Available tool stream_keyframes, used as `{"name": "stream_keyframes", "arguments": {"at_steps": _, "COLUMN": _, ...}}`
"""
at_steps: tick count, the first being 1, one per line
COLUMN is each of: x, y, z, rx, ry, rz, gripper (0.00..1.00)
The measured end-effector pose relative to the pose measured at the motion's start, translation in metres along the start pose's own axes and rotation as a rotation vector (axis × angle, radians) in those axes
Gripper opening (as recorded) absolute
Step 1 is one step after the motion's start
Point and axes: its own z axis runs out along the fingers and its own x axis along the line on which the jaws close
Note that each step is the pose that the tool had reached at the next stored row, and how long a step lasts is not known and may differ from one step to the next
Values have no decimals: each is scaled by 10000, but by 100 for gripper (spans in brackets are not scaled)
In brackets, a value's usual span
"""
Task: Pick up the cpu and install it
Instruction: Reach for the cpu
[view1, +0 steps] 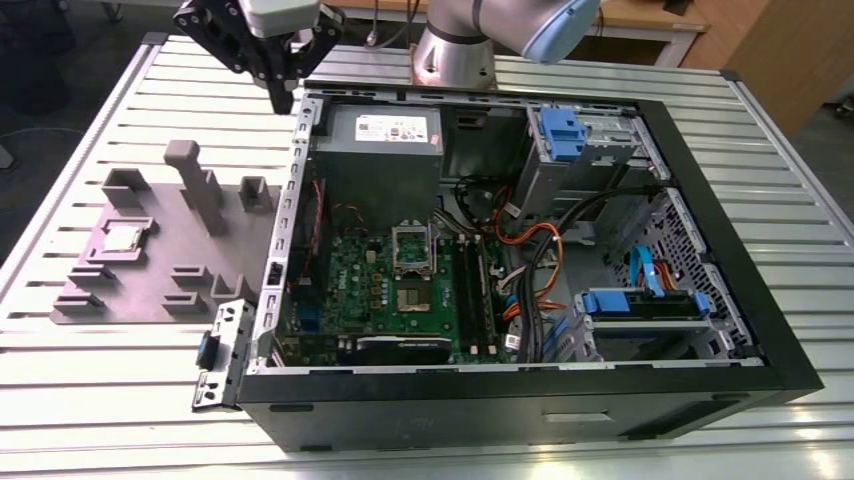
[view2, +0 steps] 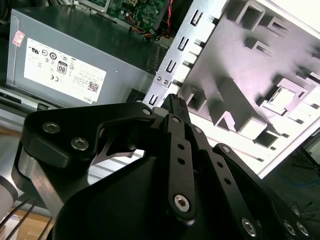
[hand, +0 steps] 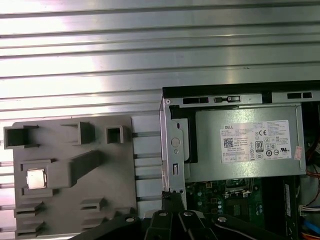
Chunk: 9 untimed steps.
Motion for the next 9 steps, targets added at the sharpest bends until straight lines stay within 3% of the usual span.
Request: {"name": "stream_keyframes", "arguments": {"at_steps": 9, "x": 50, "y": -4, "z": 5, "rx": 0, "ry": -1, "rz": 0, "gripper": 11}}
